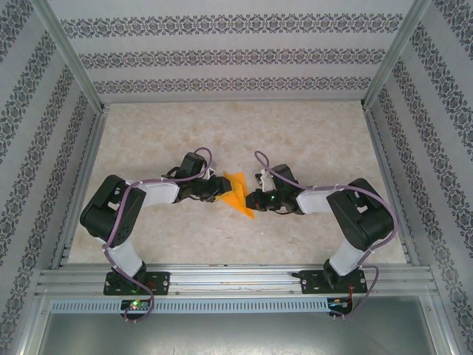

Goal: Fold a paper plane with a square sheet of paper (fold left side to right side)
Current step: Fourth fold the wing at the center of the table.

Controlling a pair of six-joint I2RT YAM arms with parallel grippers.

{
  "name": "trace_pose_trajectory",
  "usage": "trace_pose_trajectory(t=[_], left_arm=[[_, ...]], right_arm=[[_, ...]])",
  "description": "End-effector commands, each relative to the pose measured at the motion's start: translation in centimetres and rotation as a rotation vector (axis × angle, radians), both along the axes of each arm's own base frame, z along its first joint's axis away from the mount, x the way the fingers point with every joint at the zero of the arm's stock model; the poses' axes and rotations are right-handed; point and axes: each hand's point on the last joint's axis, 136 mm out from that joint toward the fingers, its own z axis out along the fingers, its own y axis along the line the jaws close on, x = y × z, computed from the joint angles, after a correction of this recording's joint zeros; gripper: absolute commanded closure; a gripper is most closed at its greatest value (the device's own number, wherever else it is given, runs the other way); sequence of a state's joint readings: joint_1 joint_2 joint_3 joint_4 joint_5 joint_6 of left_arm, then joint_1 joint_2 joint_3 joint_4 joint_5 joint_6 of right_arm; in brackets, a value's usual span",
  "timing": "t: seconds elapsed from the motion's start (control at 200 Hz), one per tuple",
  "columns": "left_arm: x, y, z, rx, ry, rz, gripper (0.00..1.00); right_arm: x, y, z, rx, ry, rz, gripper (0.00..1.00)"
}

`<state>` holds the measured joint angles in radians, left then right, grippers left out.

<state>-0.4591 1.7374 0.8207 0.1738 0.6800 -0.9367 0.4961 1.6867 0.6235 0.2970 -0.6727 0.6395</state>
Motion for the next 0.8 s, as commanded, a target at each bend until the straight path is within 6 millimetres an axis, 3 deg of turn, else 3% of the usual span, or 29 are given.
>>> trace_pose_trajectory(t=[0.0,0.794], left_arm=[[0.8,-0.9,0.7,-0.019,-0.033,-0.001,0.61],[1.9,-1.8,-1.6,0.058,-0.007,-0.027,0.62]], right_arm=[[-0.2,0.4,0.3,0.074,0.026,0.010,1.00],[0.3,0.6,0.4,0.138,0.055,-0.013,1.00]])
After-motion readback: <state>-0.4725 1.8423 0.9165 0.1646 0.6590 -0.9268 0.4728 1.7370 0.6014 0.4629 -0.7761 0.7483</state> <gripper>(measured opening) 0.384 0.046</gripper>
